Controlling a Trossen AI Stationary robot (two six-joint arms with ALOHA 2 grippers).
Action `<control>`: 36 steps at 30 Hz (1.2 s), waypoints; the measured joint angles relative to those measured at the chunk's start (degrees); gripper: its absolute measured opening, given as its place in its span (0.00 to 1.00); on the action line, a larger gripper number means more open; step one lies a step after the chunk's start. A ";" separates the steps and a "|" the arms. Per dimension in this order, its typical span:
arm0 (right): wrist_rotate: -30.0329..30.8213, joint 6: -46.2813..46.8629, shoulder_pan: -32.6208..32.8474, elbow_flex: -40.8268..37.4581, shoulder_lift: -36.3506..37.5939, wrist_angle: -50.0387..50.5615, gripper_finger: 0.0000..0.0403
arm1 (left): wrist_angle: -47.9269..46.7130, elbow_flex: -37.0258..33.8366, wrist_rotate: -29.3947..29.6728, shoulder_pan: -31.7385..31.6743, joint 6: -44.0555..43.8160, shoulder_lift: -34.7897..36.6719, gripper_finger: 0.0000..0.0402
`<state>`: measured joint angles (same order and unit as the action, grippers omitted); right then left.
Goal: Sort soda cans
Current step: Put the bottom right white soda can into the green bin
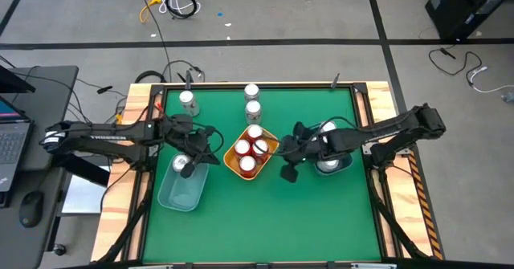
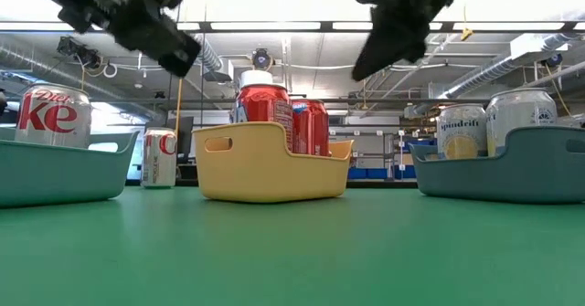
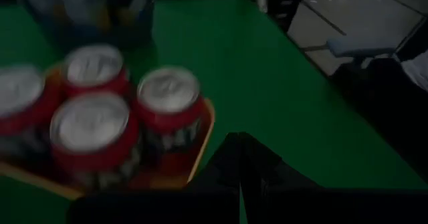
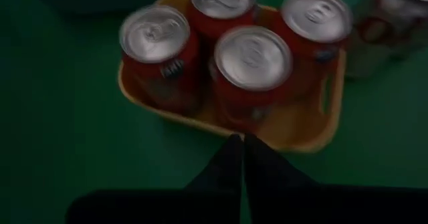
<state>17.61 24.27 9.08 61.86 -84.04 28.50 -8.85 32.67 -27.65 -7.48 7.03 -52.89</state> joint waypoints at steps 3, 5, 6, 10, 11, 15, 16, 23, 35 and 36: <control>0.29 -0.63 0.00 -2.66 -1.14 -6.52 0.01 | -0.11 -1.56 2.86 -1.64 -1.28 -0.03 0.00; 2.20 -2.07 -0.03 -3.85 -1.38 -10.35 0.01 | -0.18 -2.22 6.81 -2.68 -1.62 -0.04 0.00; 3.64 -3.14 -0.24 -4.26 -1.37 -11.57 0.01 | -0.71 -2.28 8.21 -3.06 -1.79 -0.04 0.00; 7.66 -4.90 -3.01 -3.09 -1.26 -15.30 0.01 | -0.39 -1.02 11.52 -5.05 -3.76 -0.04 0.00; 7.69 -5.70 -4.06 -2.10 -1.25 -16.41 0.01 | 0.14 -0.55 11.61 -5.74 -4.37 -0.04 0.00; 7.14 -8.14 -8.85 -0.38 -1.13 -21.73 0.03 | 0.83 0.62 13.00 -8.58 -5.73 0.01 0.00; 6.55 -8.45 -10.11 -0.37 -1.22 -23.37 0.05 | 1.12 0.63 13.20 -9.50 -5.85 0.01 0.00; 1.75 -7.54 -15.72 -0.26 -5.67 -33.01 0.33 | 3.36 0.65 15.71 -14.69 -6.20 0.01 0.00; 6.83 -6.03 -19.36 4.34 -21.26 -41.80 0.94 | 3.42 0.70 15.51 -18.13 -2.94 1.69 0.00; 7.26 -5.91 -19.73 4.99 -22.16 -41.43 0.97 | 3.30 0.70 15.50 -18.17 -2.76 1.65 0.00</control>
<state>24.86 18.36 -10.65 66.85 -106.20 -12.93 -5.55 33.36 -12.16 -25.65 4.27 -51.23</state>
